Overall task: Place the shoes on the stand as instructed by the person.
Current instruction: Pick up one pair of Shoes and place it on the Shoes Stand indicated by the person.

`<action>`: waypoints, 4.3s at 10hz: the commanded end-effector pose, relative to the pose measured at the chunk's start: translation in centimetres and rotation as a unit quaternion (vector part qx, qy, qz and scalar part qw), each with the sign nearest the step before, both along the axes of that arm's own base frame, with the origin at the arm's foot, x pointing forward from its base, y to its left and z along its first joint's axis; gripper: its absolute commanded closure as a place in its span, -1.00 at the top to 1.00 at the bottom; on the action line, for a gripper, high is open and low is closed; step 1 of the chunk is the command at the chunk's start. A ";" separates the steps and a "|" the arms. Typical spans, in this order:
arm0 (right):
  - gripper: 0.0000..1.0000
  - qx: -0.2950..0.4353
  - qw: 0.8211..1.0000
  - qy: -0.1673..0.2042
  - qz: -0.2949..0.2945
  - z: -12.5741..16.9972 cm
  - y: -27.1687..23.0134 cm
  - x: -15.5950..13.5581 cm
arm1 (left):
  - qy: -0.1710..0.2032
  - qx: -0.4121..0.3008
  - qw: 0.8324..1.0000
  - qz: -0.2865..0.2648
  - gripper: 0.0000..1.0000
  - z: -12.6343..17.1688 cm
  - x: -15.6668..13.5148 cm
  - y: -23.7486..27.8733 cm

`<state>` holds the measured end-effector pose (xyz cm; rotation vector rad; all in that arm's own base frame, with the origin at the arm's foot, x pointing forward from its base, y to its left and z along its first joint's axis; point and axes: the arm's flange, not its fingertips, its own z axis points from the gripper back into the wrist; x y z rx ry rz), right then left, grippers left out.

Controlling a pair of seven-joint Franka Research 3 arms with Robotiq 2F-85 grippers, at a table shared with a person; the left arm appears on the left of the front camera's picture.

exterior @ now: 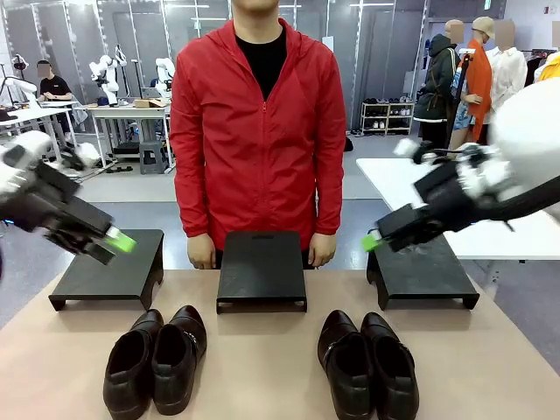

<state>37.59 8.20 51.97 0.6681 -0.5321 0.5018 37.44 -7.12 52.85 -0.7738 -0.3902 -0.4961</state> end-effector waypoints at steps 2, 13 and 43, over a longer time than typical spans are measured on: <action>1.00 0.107 0.994 0.026 -0.023 -1.1 -9.2 -3.0 | 0.062 -0.150 0.987 -0.002 1.00 0.2 -1.5 8.3; 1.00 0.259 0.950 -0.056 -0.165 -4.4 -25.5 -21.0 | -0.044 -0.351 0.920 0.166 1.00 -3.0 -16.7 25.3; 1.00 0.267 0.948 -0.037 -0.171 -0.5 -30.5 -21.2 | -0.035 -0.343 0.924 0.166 1.00 -2.4 -17.5 26.9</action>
